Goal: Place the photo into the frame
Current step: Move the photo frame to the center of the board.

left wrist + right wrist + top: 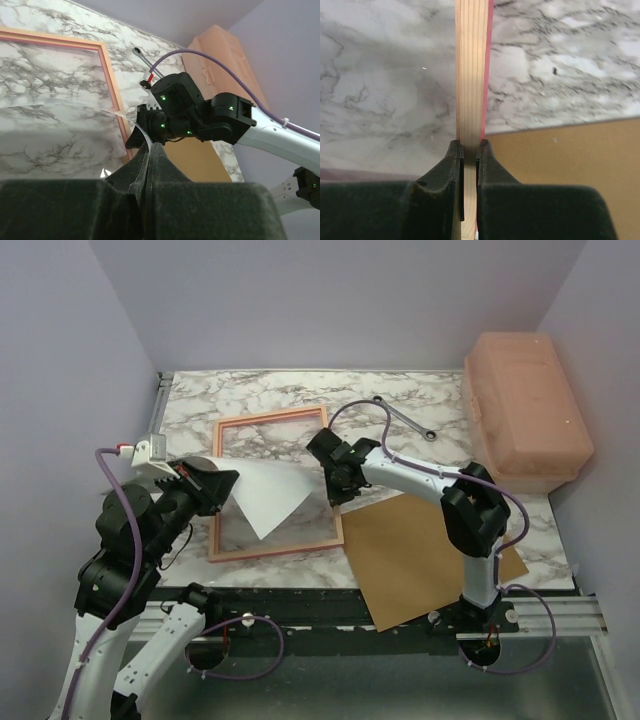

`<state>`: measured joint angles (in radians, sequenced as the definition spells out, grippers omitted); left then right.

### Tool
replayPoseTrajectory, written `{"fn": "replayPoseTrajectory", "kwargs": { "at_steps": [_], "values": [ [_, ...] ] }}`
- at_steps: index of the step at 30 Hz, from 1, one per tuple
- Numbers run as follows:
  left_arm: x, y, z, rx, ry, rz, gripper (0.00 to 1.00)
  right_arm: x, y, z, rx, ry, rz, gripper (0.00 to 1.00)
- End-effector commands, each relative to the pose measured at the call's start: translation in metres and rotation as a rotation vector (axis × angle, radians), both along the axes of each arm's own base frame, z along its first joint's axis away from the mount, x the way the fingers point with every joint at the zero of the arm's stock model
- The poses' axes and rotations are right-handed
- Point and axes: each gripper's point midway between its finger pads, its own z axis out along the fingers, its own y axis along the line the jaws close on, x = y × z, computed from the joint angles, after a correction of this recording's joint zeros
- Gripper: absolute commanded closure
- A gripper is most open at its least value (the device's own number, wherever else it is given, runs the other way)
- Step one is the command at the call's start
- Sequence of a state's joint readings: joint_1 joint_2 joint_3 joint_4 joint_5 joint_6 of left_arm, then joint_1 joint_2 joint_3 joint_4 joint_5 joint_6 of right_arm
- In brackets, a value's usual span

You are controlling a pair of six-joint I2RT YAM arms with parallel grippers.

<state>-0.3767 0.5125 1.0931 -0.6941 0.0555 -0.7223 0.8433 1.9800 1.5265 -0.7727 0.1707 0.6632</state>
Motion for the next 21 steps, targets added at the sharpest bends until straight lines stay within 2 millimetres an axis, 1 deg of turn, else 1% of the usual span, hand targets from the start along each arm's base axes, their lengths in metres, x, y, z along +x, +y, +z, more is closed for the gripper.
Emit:
{"fn": "replayPoseTrajectory", "kwargs": {
  "at_steps": [1,2,4,6,11,16,19,21],
  "values": [
    [0.005,-0.021,0.002,-0.033,-0.003,-0.096,1.00,-0.009,-0.015,0.036,0.030,-0.053,-0.044,0.99],
    [0.007,-0.024,0.001,-0.038,0.001,-0.108,1.00,-0.012,-0.017,0.038,0.039,-0.051,-0.047,0.99],
    [0.008,-0.028,-0.001,-0.044,0.007,-0.130,1.00,-0.017,-0.025,0.040,0.027,-0.050,-0.057,0.99],
    [0.009,-0.031,-0.005,-0.043,0.019,-0.140,1.00,-0.023,-0.041,0.039,-0.011,-0.057,-0.071,0.99],
    [0.008,-0.038,-0.011,-0.053,0.032,-0.178,1.00,-0.046,-0.079,0.021,-0.097,-0.040,-0.085,0.99],
    [0.003,-0.042,-0.014,-0.045,0.053,-0.215,1.00,-0.065,-0.109,0.005,-0.162,-0.033,-0.056,0.99],
    [0.001,-0.040,-0.011,-0.042,0.047,-0.210,1.00,-0.075,-0.125,-0.001,-0.196,-0.030,-0.045,0.99],
    [0.001,-0.040,-0.011,-0.041,0.043,-0.211,1.00,-0.079,-0.131,-0.005,-0.206,-0.028,-0.043,0.97]
  ]
}}
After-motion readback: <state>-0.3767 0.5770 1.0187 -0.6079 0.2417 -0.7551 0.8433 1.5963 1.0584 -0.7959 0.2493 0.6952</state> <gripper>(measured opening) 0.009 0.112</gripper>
